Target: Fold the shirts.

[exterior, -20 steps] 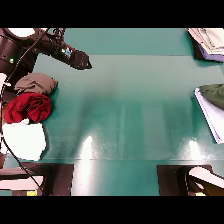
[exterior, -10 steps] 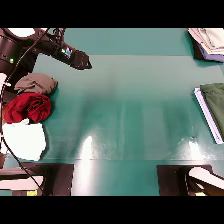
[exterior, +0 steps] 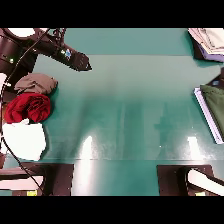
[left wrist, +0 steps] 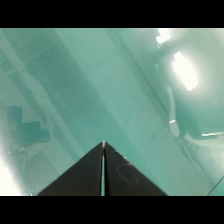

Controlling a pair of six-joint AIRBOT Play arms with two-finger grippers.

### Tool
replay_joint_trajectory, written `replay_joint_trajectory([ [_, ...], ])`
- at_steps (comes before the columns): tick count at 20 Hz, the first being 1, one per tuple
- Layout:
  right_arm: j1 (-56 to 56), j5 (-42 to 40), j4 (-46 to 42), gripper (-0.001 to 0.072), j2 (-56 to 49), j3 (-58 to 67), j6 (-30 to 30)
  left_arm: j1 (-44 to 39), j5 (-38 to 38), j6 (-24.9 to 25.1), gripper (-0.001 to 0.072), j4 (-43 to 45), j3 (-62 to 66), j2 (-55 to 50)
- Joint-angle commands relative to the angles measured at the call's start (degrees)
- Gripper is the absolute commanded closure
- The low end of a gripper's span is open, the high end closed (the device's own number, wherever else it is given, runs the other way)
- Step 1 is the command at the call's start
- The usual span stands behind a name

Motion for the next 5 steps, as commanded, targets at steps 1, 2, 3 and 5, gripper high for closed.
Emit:
replay_joint_trajectory([
  [1,8.2,-3.1,0.8,0.0691,0.0,0.0,-0.4,0.0,-0.1,0.0,0.0681,0.0,0.0,0.0],
  [2,9.1,-3.4,0.8,0.0691,0.0,0.0,-0.4,0.0,-0.1,0.0,0.0681,0.0,0.0,0.0],
  [3,9.8,-3.3,0.9,0.0691,0.0,0.0,-0.3,0.0,-0.1,0.0,0.0681,0.0,0.0,0.0],
  [5,10.4,-3.2,0.9,0.0691,0.0,0.0,-0.3,0.0,-0.1,0.0,0.0681,0.0,0.0,0.0],
])
